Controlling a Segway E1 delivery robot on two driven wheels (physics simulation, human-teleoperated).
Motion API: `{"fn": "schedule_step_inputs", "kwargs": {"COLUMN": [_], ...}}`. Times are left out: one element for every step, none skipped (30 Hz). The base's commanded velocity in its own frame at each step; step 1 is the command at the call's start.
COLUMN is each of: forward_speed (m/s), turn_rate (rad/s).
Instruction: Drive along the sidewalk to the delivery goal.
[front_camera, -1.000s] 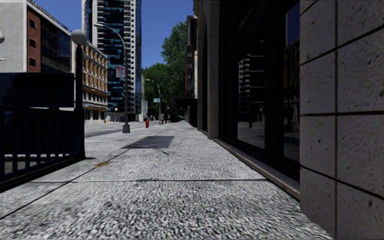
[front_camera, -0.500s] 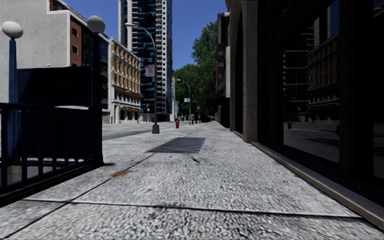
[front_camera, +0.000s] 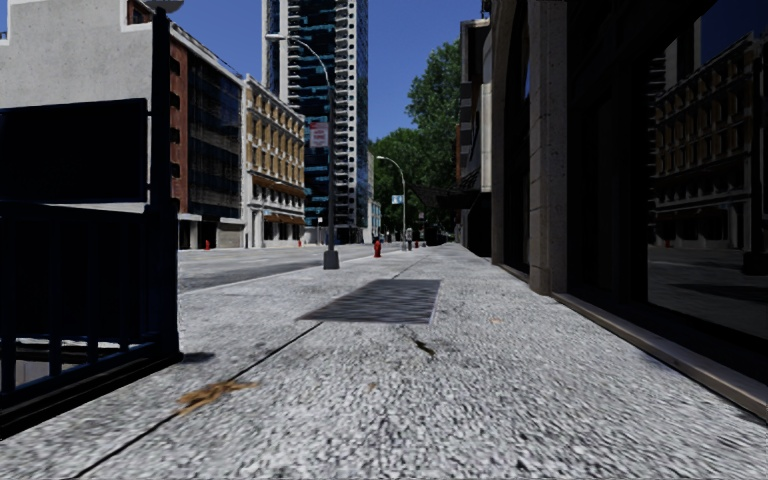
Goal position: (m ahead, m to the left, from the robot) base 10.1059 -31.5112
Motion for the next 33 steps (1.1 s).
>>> {"fn": "schedule_step_inputs", "kwargs": {"forward_speed": [2.0, 2.0, 2.0, 2.0, 2.0, 2.0, 2.0, 2.0, 2.0, 2.0, 2.0, 2.0, 2.0, 2.0, 2.0, 2.0, 2.0, 2.0, 2.0, 2.0, 2.0, 2.0, 2.0, 2.0, 2.0, 2.0, 2.0, 2.0, 2.0, 2.0, 2.0, 2.0, 2.0], "turn_rate": [0.0, 0.0, 0.0, 0.0, 0.0, 0.0, 0.0, 0.0, 0.0, 0.0, 0.0, 0.0, 0.0, 0.0, 0.0, 0.0, 0.0, 0.0, 0.0, 0.0, 0.0, 0.0, 0.0, 0.0, 0.0, 0.0, 0.0, 0.0, 0.0, 0.0, 0.0, 0.0, 0.0]}}
